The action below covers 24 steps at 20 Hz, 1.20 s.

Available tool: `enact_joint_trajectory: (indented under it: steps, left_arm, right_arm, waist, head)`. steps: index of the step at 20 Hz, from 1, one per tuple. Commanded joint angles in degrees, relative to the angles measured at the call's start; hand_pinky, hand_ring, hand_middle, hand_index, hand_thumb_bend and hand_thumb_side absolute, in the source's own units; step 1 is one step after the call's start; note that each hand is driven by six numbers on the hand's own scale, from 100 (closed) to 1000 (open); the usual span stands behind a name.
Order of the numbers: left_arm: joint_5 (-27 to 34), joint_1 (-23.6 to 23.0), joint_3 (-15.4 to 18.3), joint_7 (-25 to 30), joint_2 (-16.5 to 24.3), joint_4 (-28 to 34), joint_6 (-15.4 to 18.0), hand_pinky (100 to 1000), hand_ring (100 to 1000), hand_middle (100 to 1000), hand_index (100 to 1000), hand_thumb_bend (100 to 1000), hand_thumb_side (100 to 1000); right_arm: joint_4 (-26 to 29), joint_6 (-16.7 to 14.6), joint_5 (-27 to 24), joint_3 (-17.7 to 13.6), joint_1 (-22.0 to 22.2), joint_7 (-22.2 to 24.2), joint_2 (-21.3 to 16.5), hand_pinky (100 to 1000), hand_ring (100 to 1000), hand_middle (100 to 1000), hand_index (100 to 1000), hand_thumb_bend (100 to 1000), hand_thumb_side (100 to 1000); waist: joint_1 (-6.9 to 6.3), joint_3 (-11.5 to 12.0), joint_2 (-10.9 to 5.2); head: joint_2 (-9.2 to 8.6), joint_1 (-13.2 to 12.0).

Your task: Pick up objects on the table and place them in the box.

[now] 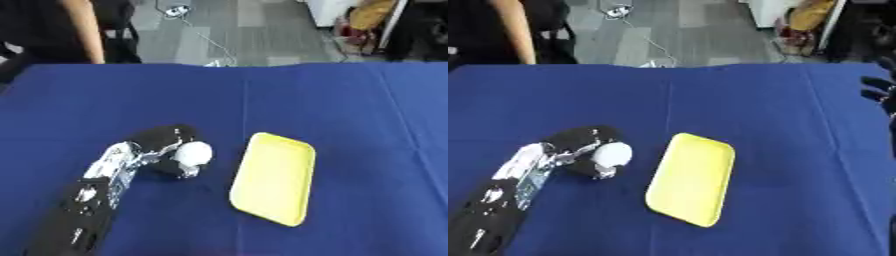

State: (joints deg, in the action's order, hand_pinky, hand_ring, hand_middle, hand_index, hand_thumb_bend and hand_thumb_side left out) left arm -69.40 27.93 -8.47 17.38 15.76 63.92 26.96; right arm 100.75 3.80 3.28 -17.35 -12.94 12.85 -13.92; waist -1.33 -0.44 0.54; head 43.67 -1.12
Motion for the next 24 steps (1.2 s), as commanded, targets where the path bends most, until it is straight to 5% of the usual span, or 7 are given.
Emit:
enact_joint_trajectory:
  steps: [1, 19, 24]
  left_arm:
    - [-1.67, 1.38, 0.39, 1.38, 2.14, 2.12, 1.62, 865, 1000, 940, 952, 494, 914]
    - [-1.87, 0.92, 0.44, 1.84, 1.96, 2.26, 1.14, 825, 930, 841, 884, 415, 843]
    - [-3.43, 0.68, 0.12, 1.07, 1.71, 2.15, 1.03, 789, 877, 796, 866, 457, 754]
  right_arm:
    - [1.0, 0.04, 0.22, -0.18, -0.88, 0.01, -0.98, 803, 810, 931, 1000, 100, 914]
    - [1.07, 0.13, 0.21, -0.26, -0.84, -0.01, -0.91, 803, 809, 931, 1000, 100, 912]
    - [1.07, 0.15, 0.2, -0.29, -0.8, 0.0, -0.85, 803, 809, 931, 1000, 100, 912]
  waist:
    - [0.08, -0.01, -0.46]
    - [0.09, -0.06, -0.42]
    - [0.13, 0.06, -0.36]
  head:
    - [-0.07, 0.59]
    - [0.03, 0.66]
    - [0.06, 0.63]
